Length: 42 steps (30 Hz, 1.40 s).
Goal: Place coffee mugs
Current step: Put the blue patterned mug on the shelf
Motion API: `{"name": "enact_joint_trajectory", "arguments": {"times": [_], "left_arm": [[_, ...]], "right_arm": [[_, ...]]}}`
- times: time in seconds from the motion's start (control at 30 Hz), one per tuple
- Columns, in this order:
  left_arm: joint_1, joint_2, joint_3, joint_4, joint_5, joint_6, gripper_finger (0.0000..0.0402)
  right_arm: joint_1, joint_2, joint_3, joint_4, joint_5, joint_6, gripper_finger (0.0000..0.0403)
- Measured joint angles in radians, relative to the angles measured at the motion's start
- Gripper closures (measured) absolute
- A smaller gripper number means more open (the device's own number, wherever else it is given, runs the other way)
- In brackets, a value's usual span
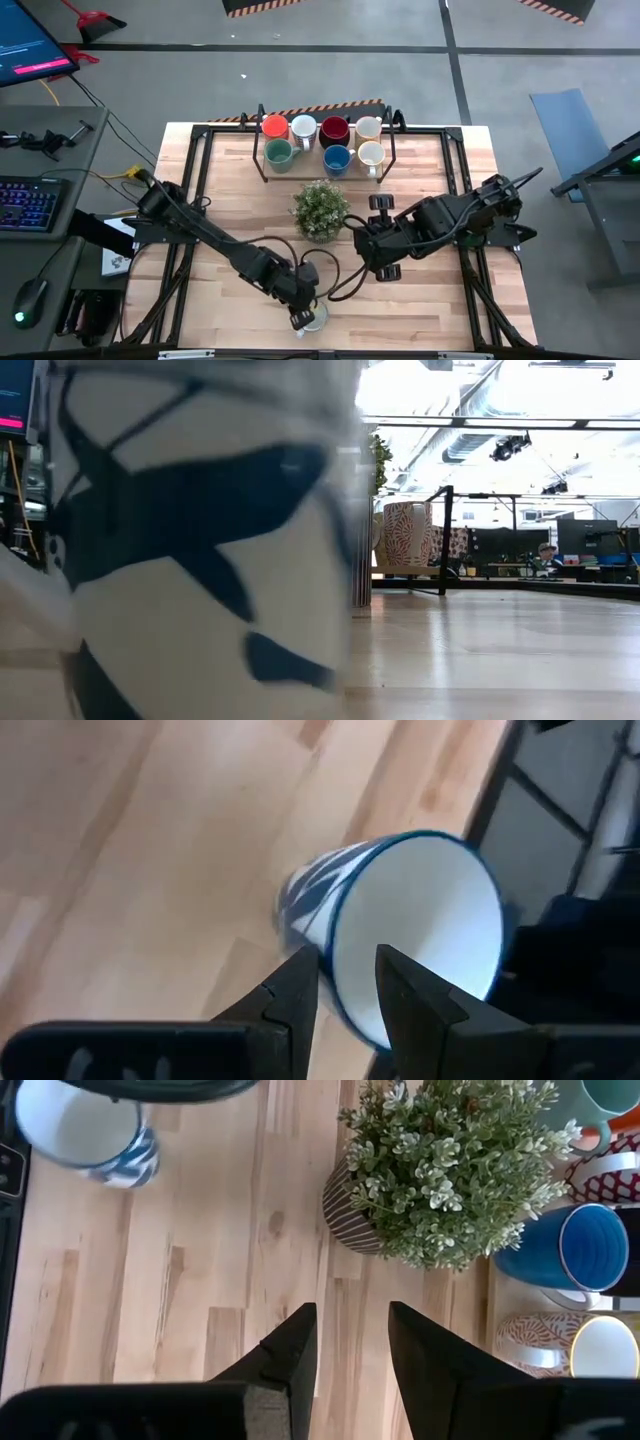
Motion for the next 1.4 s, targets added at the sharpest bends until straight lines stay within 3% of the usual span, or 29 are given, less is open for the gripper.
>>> {"name": "enact_joint_trajectory", "arguments": {"times": [1.4], "left_arm": [[-0.001,0.042,0.017,-0.018,0.016,0.078,0.0309]], "right_arm": [[-0.002,0.000,0.000,0.000,-0.014,-0.001,0.0300]]}}
